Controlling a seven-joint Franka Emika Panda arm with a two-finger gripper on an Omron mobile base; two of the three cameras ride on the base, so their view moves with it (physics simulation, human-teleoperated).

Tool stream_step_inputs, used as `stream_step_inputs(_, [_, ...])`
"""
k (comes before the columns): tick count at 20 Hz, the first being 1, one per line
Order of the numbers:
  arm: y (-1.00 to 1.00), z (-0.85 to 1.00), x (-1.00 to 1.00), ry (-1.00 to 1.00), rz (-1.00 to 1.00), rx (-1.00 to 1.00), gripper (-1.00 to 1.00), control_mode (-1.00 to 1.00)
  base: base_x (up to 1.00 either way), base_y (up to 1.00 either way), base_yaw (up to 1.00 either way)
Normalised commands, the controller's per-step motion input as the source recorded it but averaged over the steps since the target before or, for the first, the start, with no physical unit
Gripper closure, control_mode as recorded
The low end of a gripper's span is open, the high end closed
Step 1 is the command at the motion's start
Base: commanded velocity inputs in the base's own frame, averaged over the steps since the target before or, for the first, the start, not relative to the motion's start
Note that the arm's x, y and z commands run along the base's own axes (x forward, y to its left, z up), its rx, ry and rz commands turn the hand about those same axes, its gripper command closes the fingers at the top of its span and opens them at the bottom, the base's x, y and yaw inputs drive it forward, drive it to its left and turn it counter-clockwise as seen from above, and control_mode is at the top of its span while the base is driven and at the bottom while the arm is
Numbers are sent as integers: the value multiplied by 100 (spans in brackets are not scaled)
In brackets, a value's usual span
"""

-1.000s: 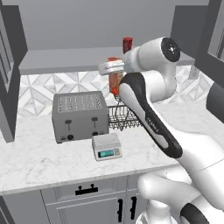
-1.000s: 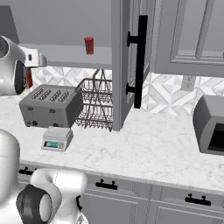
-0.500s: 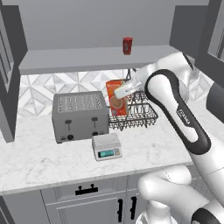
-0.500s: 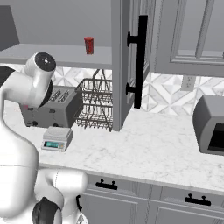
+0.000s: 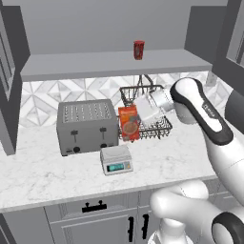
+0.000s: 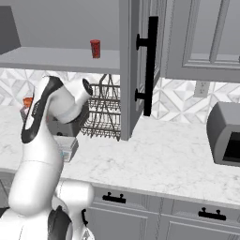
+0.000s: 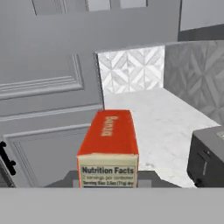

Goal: Pick the boxed food and place it on the digital scale for weighing, and close the cabinet.

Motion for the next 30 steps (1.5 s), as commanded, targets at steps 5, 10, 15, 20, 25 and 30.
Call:
stream_step_inputs(5, [0,-41,55,-3,33,20,100,-100,0,0,0])
stream_step_inputs(10, [0,-25,39,-1,27,12,100,-100,0,0,0])
stream_step_inputs(15, [0,-8,5,0,2,0,100,-100,0,0,0])
stream_step_inputs(20, [0,-10,-3,0,-1,-3,100,-100,0,0,0])
stream_step_inputs(25, [0,-18,-9,0,-12,-3,100,-100,0,0,0])
stream_step_inputs(30, [-2,-16,-1,0,-18,-1,100,-100,0,0,0])
